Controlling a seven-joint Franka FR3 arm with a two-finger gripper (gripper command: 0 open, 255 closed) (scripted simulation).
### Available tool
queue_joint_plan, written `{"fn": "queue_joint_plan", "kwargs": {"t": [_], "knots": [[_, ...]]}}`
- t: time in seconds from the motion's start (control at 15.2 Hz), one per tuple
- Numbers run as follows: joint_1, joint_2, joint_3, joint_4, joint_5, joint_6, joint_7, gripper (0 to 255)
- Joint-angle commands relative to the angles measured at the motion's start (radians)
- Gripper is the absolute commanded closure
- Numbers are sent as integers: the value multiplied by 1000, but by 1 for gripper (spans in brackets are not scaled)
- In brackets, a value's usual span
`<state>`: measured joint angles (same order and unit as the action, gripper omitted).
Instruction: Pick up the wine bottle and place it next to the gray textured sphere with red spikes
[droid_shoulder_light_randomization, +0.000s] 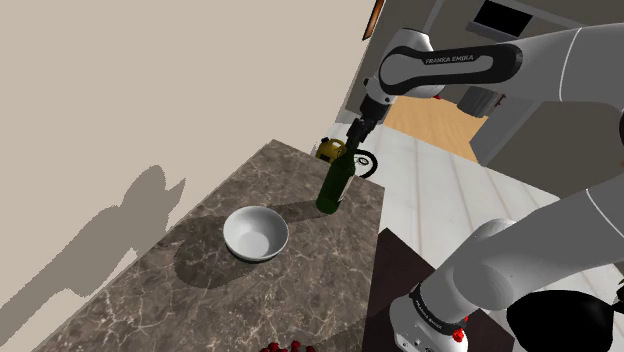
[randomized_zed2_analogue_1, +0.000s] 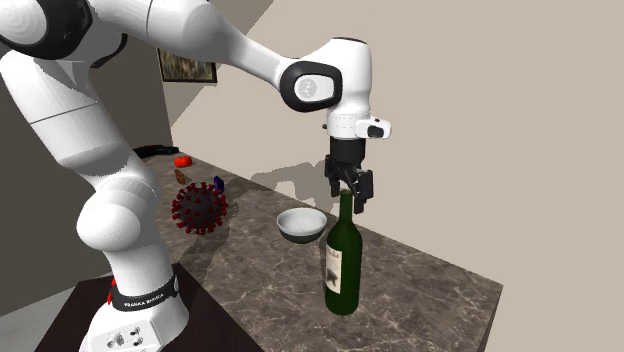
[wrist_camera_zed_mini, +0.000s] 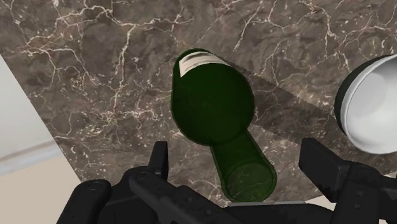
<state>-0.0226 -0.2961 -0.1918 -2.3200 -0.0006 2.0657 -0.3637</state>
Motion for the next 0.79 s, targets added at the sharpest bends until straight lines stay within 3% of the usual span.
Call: {"fn": "queue_joint_plan", "kwargs": {"t": [0.0,0.73], "knots": [[0,0,0,0,0,0,0,255],[0,-8,1,20,-1,-28,2,255]]}}
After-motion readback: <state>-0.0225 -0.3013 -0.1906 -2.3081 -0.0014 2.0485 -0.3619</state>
